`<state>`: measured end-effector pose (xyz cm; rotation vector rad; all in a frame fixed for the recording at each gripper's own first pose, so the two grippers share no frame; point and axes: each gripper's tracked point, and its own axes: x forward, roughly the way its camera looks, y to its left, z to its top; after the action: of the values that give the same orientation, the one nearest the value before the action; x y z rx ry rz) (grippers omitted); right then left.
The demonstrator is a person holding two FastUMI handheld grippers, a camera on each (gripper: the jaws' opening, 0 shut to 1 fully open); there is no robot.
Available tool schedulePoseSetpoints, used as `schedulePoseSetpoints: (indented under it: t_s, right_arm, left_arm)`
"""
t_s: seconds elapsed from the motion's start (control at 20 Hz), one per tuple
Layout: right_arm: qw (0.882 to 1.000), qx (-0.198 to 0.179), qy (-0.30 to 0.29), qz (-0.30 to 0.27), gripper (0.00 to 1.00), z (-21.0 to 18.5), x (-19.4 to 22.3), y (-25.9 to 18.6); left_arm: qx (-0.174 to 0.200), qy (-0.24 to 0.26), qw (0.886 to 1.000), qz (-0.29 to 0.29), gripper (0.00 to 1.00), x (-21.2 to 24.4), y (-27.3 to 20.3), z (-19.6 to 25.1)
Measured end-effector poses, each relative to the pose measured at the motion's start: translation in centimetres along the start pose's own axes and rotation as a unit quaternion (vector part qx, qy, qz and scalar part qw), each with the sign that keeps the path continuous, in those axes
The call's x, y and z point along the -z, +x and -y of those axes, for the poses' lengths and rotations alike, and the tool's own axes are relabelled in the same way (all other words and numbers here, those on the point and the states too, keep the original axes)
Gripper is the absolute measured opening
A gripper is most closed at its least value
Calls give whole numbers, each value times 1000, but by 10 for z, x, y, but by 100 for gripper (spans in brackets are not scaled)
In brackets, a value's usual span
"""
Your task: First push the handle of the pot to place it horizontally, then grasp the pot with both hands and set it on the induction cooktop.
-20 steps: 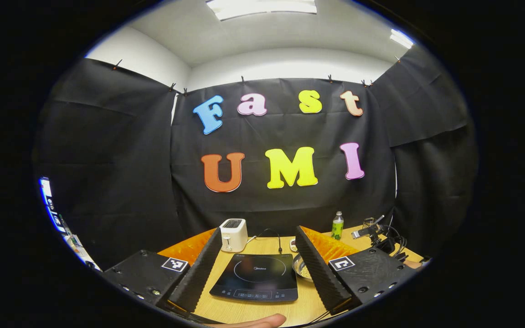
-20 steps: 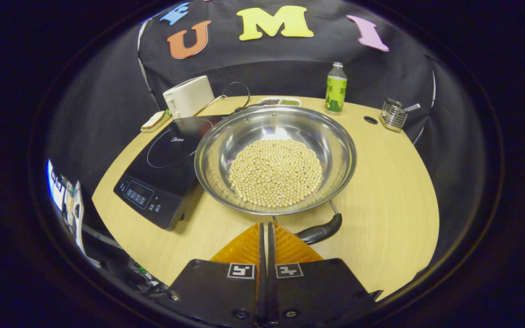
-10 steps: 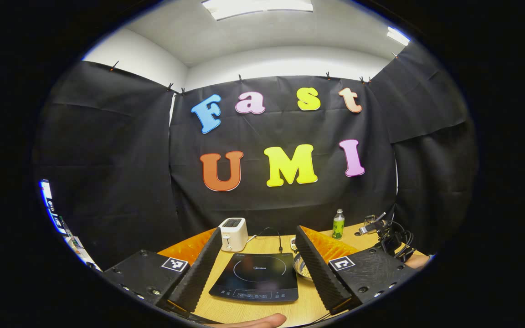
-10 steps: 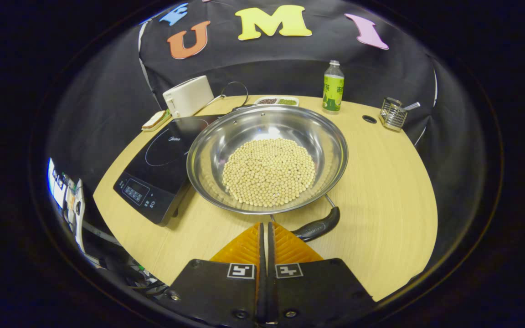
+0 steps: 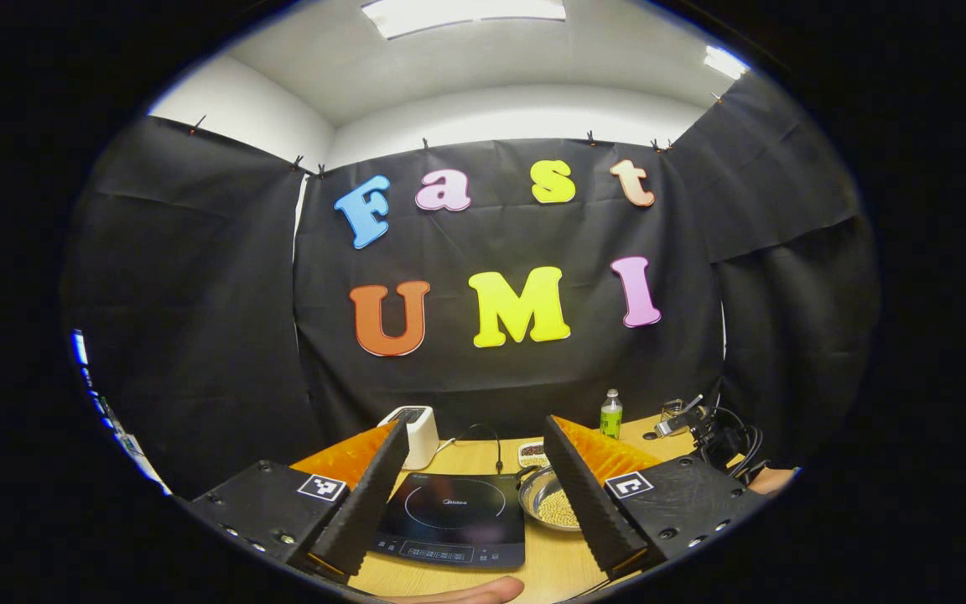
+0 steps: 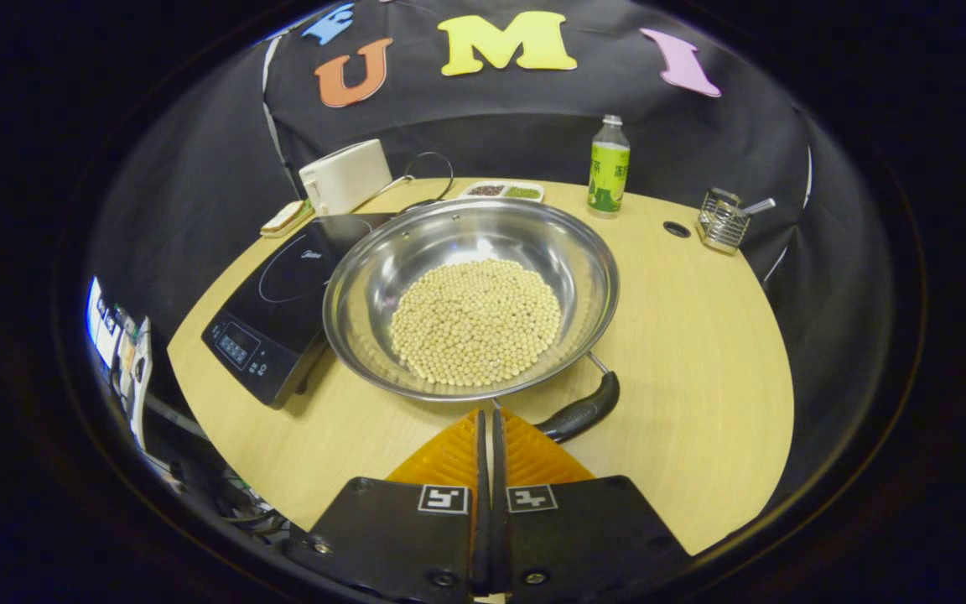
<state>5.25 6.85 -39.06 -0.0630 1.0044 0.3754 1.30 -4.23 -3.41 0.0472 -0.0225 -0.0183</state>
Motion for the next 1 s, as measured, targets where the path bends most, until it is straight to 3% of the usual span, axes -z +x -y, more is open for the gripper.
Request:
schedulePoseSetpoints:
  t_s: [0.05, 0.2, 0.5, 1.0]
  right_arm:
    - [1000, -1, -3, -2, 0, 3, -1, 0]
    - [1000, -11, 4, -4, 4, 11, -5, 3]
    - [1000, -10, 2, -15, 4, 34, -13, 10]
    - [1000, -2, -17, -12, 4, 70, -30, 27]
  left_arm:
    - [-4, 0, 1000, 0, 96, 0, 5, 1]
    - [-3, -2, 1000, -9, 96, 7, 19, 7]
    - [52, -62, 997, -15, 96, 12, 37, 28]
    - [22, -46, 998, -36, 95, 42, 77, 19]
